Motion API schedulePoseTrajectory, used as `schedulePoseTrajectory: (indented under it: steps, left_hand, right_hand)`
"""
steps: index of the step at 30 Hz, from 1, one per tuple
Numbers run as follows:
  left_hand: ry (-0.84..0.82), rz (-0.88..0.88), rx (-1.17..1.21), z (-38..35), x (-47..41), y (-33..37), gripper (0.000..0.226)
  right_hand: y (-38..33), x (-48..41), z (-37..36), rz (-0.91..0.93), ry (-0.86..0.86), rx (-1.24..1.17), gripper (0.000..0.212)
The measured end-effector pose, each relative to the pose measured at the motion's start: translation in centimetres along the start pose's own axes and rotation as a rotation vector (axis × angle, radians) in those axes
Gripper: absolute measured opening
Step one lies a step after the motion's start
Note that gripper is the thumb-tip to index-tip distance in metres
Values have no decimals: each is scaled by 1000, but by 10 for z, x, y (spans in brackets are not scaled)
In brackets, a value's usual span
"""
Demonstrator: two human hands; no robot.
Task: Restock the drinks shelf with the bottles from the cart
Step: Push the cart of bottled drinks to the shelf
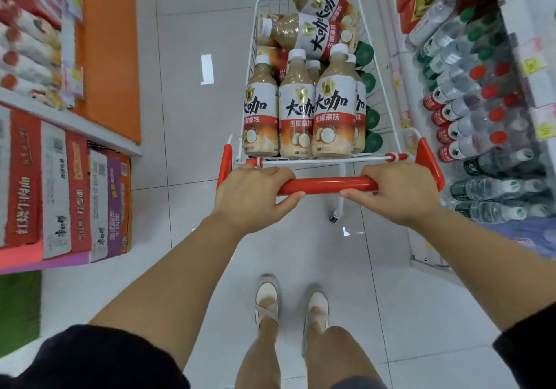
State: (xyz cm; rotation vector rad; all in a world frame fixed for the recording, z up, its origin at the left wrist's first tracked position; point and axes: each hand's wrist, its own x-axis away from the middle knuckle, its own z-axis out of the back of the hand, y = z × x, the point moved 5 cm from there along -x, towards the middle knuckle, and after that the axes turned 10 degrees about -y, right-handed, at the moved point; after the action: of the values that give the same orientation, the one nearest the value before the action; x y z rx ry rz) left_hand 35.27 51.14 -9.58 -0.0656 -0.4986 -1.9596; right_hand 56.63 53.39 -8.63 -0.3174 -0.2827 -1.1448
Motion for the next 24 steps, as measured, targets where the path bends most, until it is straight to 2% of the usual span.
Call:
schedulePoseTrajectory:
  steps: [13,19,21,24]
  left_hand:
    - [-49,-3,-12,66,-189,-19,37]
    - [-83,8,-17,95,-269,-41,40]
    - [-90,2,-15,105,-295,-50,40]
    - [-94,-11,-25,119,-332,-65,41]
  right_hand:
    - [122,-140,69,-23,107,1,59]
    - [161,-206,104,-38,136,-6,49]
    - [172,-230,115,-34,124,-4,48]
    - [191,-265,128,-46,58,2,57]
